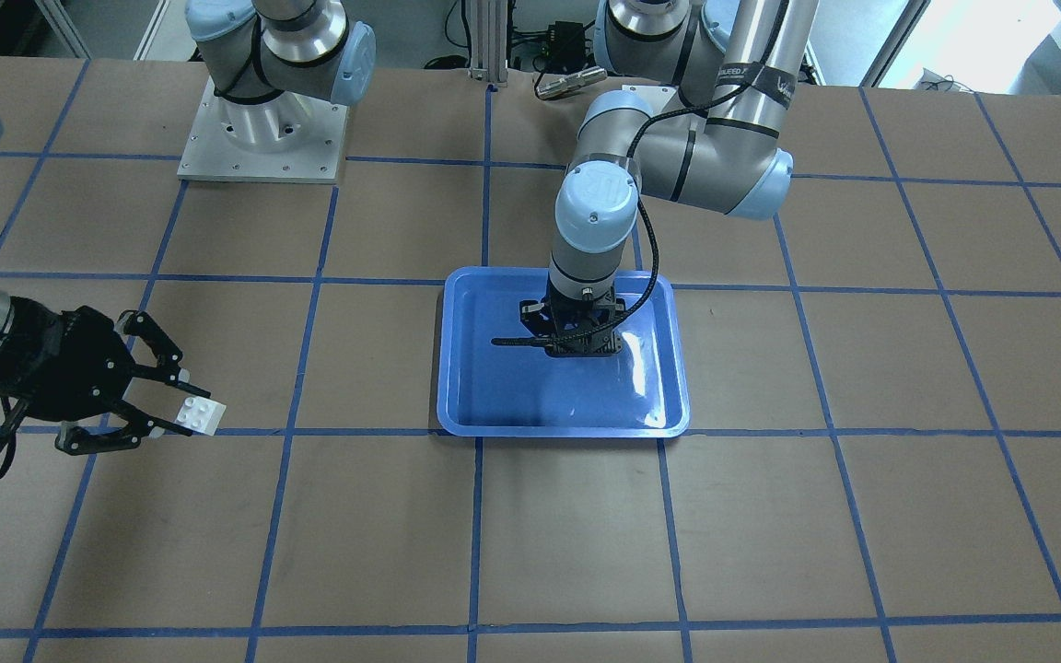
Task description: Assemble white blocks and place on blue tray
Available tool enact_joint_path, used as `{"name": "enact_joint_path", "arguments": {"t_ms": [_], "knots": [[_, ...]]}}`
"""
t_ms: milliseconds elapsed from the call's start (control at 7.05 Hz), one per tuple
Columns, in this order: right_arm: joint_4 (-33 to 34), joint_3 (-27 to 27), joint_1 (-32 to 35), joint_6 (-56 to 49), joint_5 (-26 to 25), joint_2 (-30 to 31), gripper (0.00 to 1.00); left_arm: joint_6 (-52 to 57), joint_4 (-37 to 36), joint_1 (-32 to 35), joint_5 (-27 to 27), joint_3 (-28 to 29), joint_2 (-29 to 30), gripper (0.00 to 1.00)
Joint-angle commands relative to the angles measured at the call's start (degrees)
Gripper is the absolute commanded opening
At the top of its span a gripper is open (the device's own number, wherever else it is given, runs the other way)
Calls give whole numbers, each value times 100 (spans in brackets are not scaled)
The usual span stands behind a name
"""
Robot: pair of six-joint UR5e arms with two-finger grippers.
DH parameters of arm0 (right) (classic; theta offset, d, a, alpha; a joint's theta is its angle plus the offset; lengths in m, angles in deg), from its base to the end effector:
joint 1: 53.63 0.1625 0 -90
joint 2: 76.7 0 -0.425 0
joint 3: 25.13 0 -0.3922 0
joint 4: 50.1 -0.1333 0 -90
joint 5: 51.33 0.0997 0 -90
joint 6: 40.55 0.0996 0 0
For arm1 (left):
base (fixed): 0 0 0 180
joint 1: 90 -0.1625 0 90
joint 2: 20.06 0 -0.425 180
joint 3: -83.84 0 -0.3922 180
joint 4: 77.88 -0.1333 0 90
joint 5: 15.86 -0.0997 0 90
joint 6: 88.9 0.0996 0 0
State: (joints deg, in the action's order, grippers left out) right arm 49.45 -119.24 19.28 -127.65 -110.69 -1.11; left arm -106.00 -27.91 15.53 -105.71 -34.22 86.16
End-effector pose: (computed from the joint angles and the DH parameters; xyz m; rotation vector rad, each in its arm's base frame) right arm 0.0105 -0.5920 0.3494 -1.4776 2.2094 -0.4463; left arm -0.2603 -0.4378 0.1900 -0.0429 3.1210 0.1123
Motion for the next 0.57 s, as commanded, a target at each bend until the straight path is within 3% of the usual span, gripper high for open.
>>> {"name": "enact_joint_path", "arguments": {"t_ms": [0,142,426], "knots": [[652,-1140,48,220,-6,876,0,14,-14,-24,-15,-24,21,69],[750,-1327,161,186,3,940,0,-13,4,-24,-7,-24,21,72],[1598,-1678,835,106,-23,940,0,66,-5,-111,-15,55,-40,75]]}}
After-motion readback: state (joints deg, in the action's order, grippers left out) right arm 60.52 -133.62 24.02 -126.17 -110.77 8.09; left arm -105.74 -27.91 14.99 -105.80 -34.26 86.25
